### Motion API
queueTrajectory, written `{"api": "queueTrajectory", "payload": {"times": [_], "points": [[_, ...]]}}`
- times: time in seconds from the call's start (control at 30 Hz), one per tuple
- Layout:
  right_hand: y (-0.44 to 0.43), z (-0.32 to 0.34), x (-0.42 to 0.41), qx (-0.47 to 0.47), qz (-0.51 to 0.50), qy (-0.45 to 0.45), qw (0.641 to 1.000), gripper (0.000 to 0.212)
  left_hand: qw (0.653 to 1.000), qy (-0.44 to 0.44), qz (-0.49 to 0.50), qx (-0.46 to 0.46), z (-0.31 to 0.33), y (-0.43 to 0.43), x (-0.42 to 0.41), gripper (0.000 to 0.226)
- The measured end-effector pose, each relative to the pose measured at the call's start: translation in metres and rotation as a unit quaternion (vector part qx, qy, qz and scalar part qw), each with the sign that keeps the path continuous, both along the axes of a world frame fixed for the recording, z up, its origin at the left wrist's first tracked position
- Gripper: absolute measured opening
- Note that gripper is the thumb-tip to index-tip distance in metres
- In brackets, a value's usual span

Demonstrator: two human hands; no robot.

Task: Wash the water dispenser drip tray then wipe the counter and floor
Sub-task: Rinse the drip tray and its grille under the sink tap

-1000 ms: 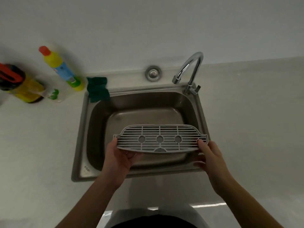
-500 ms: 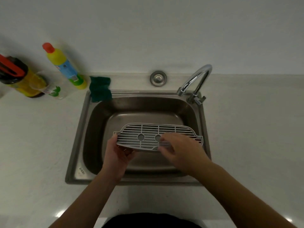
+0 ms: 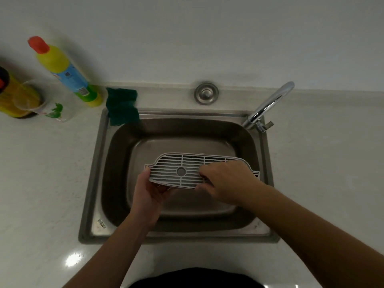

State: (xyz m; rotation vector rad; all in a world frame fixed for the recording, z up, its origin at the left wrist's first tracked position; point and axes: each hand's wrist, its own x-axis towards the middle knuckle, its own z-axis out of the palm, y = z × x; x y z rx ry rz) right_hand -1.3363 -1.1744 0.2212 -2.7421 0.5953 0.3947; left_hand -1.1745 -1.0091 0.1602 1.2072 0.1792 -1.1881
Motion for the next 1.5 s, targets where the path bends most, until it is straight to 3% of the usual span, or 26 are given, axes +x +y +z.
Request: {"api": "queueTrajectory", "payload": {"times": [0.13,0.3,0.57,0.8,1.13,1.3,1.5], "points": [[-0.001,0.000,0.007,-0.065,0.030,-0.037,0.997,0.041,1.000,0.015,0.007,-0.010,-0.008,0.000,0.009,0.049],[-0.012,0.012,0.002,-0.055,0.029,-0.017,0.998,0.046,1.000,0.011,0.010,0.000,-0.014,0.000,0.017,0.052],[-0.023,0.010,-0.072,-0.071,-0.120,0.019,0.990,0.031,0.997,-0.049,0.034,0.043,-0.008,0.003,0.017,0.032],[-0.034,-0.043,-0.161,-0.081,-0.278,0.074,0.954,0.028,0.986,-0.140,0.045,0.082,0.000,0.012,0.011,0.037],[-0.030,-0.076,-0.211,-0.197,-0.309,0.104,0.924,0.033,0.965,-0.252,0.019,0.071,0.026,0.005,-0.015,0.030],[-0.026,-0.083,-0.215,-0.186,-0.322,0.095,0.923,0.027,0.923,-0.383,-0.037,0.017,0.050,-0.005,-0.027,0.019],[-0.023,-0.096,-0.221,-0.135,-0.392,0.027,0.909,0.028,0.793,-0.587,-0.163,-0.003,0.068,-0.018,-0.015,0.034]]}}
